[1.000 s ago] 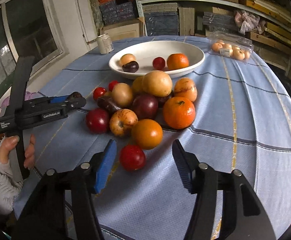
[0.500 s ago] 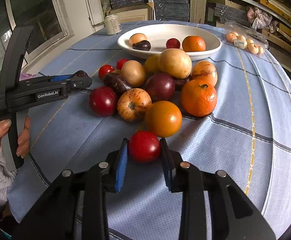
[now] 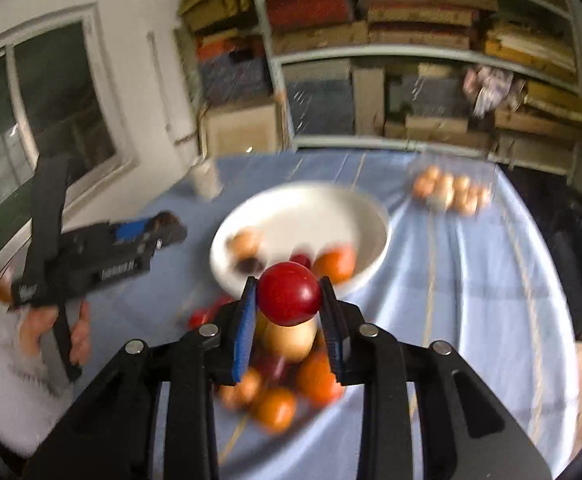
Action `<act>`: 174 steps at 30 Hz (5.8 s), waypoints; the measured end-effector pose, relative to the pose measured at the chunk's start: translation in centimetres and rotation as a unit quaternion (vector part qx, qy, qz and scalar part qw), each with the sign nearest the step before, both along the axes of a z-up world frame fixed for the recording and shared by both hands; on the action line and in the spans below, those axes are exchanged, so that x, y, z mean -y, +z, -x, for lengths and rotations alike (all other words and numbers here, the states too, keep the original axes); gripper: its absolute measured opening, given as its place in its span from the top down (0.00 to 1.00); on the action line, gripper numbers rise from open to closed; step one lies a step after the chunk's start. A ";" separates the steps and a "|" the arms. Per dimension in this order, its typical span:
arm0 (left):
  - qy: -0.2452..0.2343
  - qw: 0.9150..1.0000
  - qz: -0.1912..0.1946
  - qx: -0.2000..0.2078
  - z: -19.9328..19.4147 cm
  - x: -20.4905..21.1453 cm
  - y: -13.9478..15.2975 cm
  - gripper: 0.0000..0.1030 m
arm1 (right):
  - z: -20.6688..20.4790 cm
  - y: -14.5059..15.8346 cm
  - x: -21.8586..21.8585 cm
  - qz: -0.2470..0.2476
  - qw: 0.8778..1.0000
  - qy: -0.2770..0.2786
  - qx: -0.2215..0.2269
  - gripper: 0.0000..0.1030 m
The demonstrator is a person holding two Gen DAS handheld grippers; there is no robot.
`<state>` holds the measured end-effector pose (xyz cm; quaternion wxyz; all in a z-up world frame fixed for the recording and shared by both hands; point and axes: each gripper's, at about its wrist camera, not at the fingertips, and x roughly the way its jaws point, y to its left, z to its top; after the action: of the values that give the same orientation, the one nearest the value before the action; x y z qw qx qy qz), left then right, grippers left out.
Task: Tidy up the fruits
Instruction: 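Lower plum and tomato onto the white plate and open both tools, then move both open tools back over the fruit pile, then grasp a yellow-orange fruit with the right tool while the left tool grasps a dark red fruit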
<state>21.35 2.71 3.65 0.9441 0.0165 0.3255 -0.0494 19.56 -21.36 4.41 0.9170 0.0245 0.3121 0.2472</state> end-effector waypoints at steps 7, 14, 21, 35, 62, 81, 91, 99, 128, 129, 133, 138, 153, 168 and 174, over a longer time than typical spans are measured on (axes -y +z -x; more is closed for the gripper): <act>0.005 0.998 -0.007 -0.055 -9.3 1.0 -3.5 0.57 | -13.1 -5.1 -3.3 0.023 0.995 -0.026 -0.098 0.71; 0.005 0.996 0.008 -0.085 -13.7 0.7 -6.3 0.57 | -18.0 -9.5 -4.4 0.027 0.987 -0.029 -0.155 0.71; 0.017 0.997 0.016 -0.076 -13.3 0.8 -6.2 0.27 | -17.2 -8.8 -3.9 0.024 0.990 -0.035 -0.137 0.56; 0.077 0.997 -0.020 0.021 4.2 1.0 -3.0 0.15 | 4.1 -4.4 -0.2 0.016 0.995 -0.074 0.069 0.20; 0.108 0.991 -0.069 0.024 8.5 1.9 -6.3 0.07 | 8.6 -9.5 -1.5 0.061 0.995 -0.063 0.041 0.09; 0.106 0.991 -0.076 0.016 8.2 2.1 -6.9 0.07 | 6.8 -11.7 -2.9 0.078 0.996 -0.034 -0.025 0.09; 0.093 0.993 -0.068 0.003 7.8 2.1 -7.2 0.07 | 5.5 -12.8 -2.9 0.065 0.995 -0.030 -0.067 0.09; 0.089 0.994 -0.068 0.000 7.7 2.3 -7.3 0.07 | 5.3 -13.2 -3.7 0.069 0.995 -0.011 -0.078 0.21; 0.086 0.994 -0.070 -0.004 7.6 2.3 -7.4 0.07 | 6.4 -12.7 -4.4 0.058 0.996 0.020 -0.068 0.58; 0.086 0.994 -0.070 -0.004 7.6 2.3 -7.4 0.07 | 6.4 -12.7 -4.4 0.058 0.996 0.020 -0.069 0.58; 0.086 0.994 -0.070 -0.005 7.6 2.4 -7.4 0.07 | 6.4 -12.7 -4.3 0.054 0.996 0.022 -0.072 0.58; 0.086 0.994 -0.070 -0.005 7.6 2.4 -7.5 0.07 | 6.4 -12.8 -4.3 0.057 0.996 0.021 -0.070 0.59; 0.082 0.993 -0.080 -0.009 7.6 1.8 -7.9 0.07 | 6.6 -12.7 -4.0 0.062 0.996 0.017 -0.068 0.63; 0.078 0.993 -0.083 -0.015 7.7 1.2 -8.1 0.07 | 6.9 -11.6 -2.5 0.026 0.998 0.007 -0.057 0.85; 0.071 0.994 -0.085 -0.021 7.8 0.7 -8.4 0.07 | 6.9 -11.9 -3.2 0.039 0.997 0.019 -0.064 0.66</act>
<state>13.51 1.97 -4.76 0.9334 0.0725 0.3484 0.0457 12.67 -18.19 -7.48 0.8904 -0.0015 0.3802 0.2502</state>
